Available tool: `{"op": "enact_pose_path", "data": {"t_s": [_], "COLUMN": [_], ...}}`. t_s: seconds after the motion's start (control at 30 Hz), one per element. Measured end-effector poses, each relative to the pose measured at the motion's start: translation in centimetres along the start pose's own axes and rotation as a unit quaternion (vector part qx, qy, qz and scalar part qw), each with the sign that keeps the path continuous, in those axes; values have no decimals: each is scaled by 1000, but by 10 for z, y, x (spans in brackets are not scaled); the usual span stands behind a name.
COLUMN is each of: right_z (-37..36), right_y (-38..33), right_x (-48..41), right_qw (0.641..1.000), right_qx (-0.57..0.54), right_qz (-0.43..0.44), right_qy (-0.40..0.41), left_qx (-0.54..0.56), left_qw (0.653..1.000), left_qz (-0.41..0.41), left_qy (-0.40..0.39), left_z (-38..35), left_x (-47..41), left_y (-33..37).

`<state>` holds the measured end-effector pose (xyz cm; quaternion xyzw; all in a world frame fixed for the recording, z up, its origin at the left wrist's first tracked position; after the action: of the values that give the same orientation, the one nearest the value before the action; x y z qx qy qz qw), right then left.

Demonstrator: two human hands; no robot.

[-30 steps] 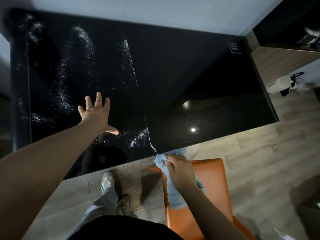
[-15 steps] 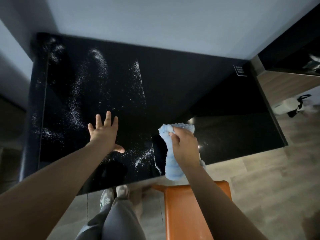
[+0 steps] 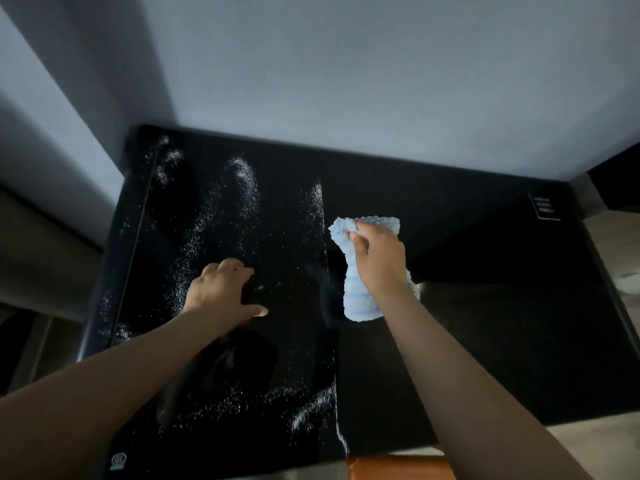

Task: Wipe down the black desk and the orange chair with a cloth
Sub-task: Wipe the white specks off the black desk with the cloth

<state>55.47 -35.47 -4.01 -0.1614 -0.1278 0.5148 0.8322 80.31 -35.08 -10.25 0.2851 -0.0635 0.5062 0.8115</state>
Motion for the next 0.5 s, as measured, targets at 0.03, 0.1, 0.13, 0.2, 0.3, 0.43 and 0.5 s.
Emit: {"op": "enact_pose_path", "data": {"t_s": [0.03,0.1,0.13,0.2,0.3,0.43,0.5], "right_z": [-2,-8,-12,-21,-32,-47,-55], "right_y": [-4,-11,-15,-23,-37,-58,-68], "right_x": [-14,-43,-57,-86,-124,-168,-184], "right_qw": [1000,1000,1000,999,999,997,995], "right_qx": [-2,3,10,20,32,37,45], "right_qz": [4,15,20,29,42,66,85], "right_qy": [3,8,9,9,8,9,7], "left_qx": [-5,-15,-28,-63,-82,-104,-110], "left_qw": [1000,1000,999,998,994,991,990], "left_qz": [0,6,12,27,51,61,60], "left_qy": [11,17,10,-14,-41,-58,-59], "left_z": [6,15,17,18,15,5,1], "left_x": [-8,-24,-32,-49,-68,-80,-82], "left_y": [-4,-12,-16,-25,-39,-49,-51]}}
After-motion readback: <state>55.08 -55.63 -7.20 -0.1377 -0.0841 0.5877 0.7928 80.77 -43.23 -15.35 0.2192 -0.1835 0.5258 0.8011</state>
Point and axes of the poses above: each hand's wrist, its own x-axis away from the middle knuckle, its own z-axis out of the back of the hand, y = z × x, the point moved 5 cm from there along -x, towards the middle knuckle, and after that the axes turned 11 degrees about -z, right-handed, at the moved point
